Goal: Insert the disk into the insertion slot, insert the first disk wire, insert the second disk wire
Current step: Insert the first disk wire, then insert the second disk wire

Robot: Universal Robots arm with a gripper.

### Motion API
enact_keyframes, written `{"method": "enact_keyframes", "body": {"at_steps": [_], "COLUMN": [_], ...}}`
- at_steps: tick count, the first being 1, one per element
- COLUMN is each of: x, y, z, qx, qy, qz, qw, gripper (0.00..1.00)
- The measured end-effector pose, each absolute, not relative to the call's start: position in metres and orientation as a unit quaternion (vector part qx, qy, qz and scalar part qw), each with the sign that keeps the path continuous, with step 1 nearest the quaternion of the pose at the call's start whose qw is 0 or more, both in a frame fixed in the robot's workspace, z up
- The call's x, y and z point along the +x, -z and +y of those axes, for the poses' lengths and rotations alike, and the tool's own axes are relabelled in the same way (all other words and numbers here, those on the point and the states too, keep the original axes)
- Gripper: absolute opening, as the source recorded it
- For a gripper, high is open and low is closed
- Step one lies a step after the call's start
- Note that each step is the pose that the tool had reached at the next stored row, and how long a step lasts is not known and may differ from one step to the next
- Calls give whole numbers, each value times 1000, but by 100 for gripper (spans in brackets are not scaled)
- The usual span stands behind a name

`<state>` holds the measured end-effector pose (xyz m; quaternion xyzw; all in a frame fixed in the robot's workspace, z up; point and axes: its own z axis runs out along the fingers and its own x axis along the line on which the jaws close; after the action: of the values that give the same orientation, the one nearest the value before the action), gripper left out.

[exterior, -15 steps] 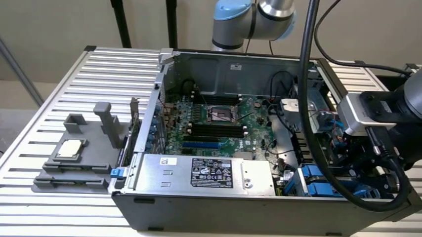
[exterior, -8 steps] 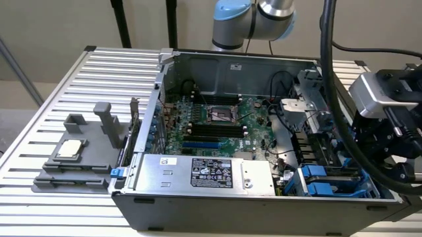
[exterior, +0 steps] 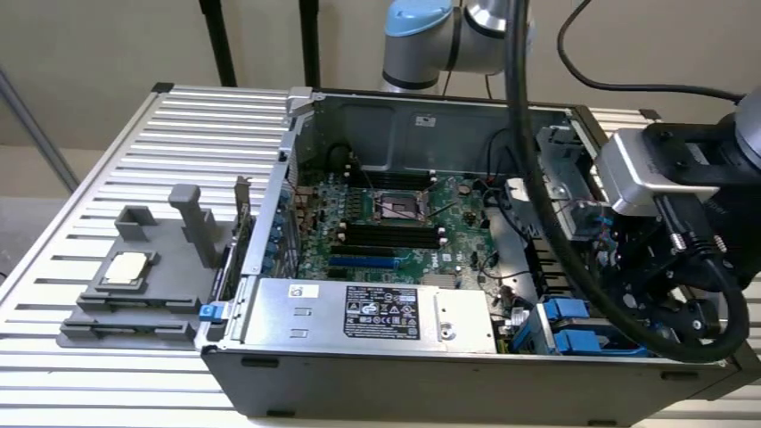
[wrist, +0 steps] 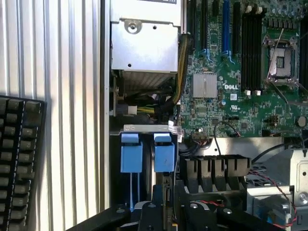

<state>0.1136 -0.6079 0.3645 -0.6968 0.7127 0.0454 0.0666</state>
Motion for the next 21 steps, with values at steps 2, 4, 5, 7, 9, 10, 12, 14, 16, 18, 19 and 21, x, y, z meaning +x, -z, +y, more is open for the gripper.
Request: {"method": "enact_keyframes", "body": {"at_steps": [2,4,5,7,9,10,12,14,16,18,19,21], "x": [105,99,99,99,99,98,98,98,97,97,97,97], "y": [-364,-364,-364,-364,-364,-364,-364,-364,-364,-364,-364,-364], "z": [-609,-609,-609,-609,-609,-609,-609,-609,-609,-609,-609,-609], "qx": [-697,-697,-697,-697,-697,-697,-697,-697,-697,-697,-697,-697], "qy": [-45,-46,-45,-46,-46,-46,-46,-46,-46,-46,-46,-46], "qz": [713,712,712,712,712,712,712,712,712,712,712,712], "qw": [67,67,67,67,67,67,67,67,67,67,67,67], "gripper": [25,25,25,25,25,25,25,25,25,25,25,25]}}
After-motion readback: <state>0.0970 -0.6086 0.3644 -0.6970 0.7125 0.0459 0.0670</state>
